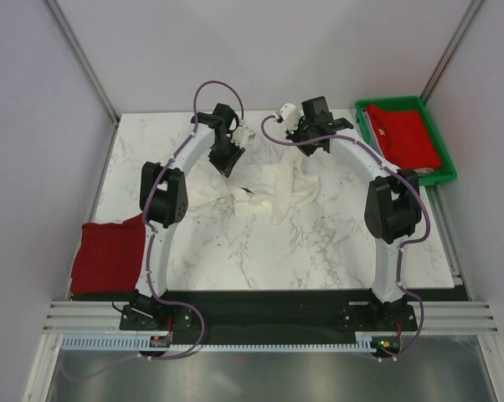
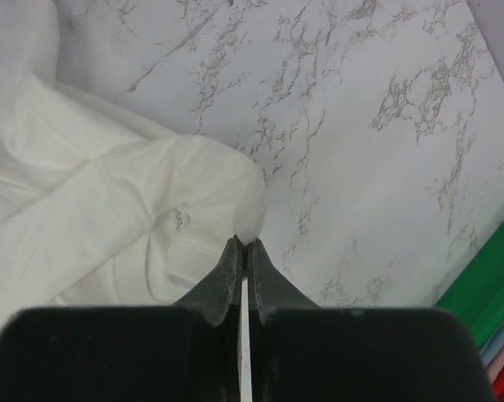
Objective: Fold and stack the t-shirts
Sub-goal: Flatten the tshirt out
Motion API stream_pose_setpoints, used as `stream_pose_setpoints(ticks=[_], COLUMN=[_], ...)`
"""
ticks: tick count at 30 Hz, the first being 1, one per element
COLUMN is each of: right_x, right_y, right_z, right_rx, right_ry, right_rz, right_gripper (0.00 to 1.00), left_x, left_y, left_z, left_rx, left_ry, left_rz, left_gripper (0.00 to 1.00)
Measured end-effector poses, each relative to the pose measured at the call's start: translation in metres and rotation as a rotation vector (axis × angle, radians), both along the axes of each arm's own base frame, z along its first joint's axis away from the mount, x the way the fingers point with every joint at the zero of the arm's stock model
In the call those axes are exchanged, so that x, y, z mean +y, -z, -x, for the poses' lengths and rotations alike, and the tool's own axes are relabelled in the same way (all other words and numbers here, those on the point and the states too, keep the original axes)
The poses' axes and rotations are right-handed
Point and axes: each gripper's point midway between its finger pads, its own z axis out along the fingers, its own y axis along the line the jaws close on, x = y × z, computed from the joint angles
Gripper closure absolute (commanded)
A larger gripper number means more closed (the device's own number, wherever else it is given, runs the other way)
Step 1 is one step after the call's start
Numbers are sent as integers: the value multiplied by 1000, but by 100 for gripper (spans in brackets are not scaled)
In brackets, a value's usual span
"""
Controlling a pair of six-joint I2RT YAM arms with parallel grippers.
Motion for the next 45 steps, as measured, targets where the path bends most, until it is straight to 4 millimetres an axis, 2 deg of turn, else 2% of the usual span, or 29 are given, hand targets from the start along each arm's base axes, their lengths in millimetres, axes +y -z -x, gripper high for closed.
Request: stream_pose_setpoints(ticks=[1,3,4,8,15,18,20,22,25,27,30,31,34,38,40,42,45], right_x=[0,0,0,0,-1,1,3,6,8,7,3,1,-6,-15,-21,-25,-27], right_y=[0,0,0,1,0,-7,-18,-37,-68,-92,-127,-141,-180,-217,-225,-223,-202], right_z=[0,0,0,0,0,-3,-8,-15,-19,-14,-1,6,32,71,90,103,105], right_rx=[0,1,1,2,2,-11,-32,-72,-130,-166,-218,-237,-290,-338,-351,-343,-294], right_ry=[0,1,0,1,6,10,16,24,32,35,38,39,35,20,16,14,18], right_rz=[0,0,0,-3,-7,-15,-29,-53,-86,-110,-139,-152,-191,-233,-245,-244,-224], right_gripper=[100,100,100,100,100,100,100,100,100,100,100,100,100,100,100,100,100], left_x=[1,3,4,8,11,14,17,19,27,35,51,57,77,98,104,109,112], left_y=[0,0,0,0,0,-11,-28,-54,-112,-154,-201,-214,-235,-236,-228,-211,-173], left_z=[0,-1,-1,-3,-4,-7,-9,-11,-4,10,40,53,95,139,154,166,171], left_rx=[-2,-5,-6,-13,-22,-49,-89,-147,-269,-352,-455,-486,-539,-559,-558,-521,-436], left_ry=[-1,-9,-11,-24,-32,-38,-46,-54,-70,-82,-102,-109,-126,-136,-135,-127,-110], left_rz=[-3,-13,-18,-36,-57,-67,-68,-62,-39,-18,2,11,12,2,-8,-30,-70], left_gripper=[72,78,85,97,98,98,98,98,98,98,98,98,98,98,98,98,98])
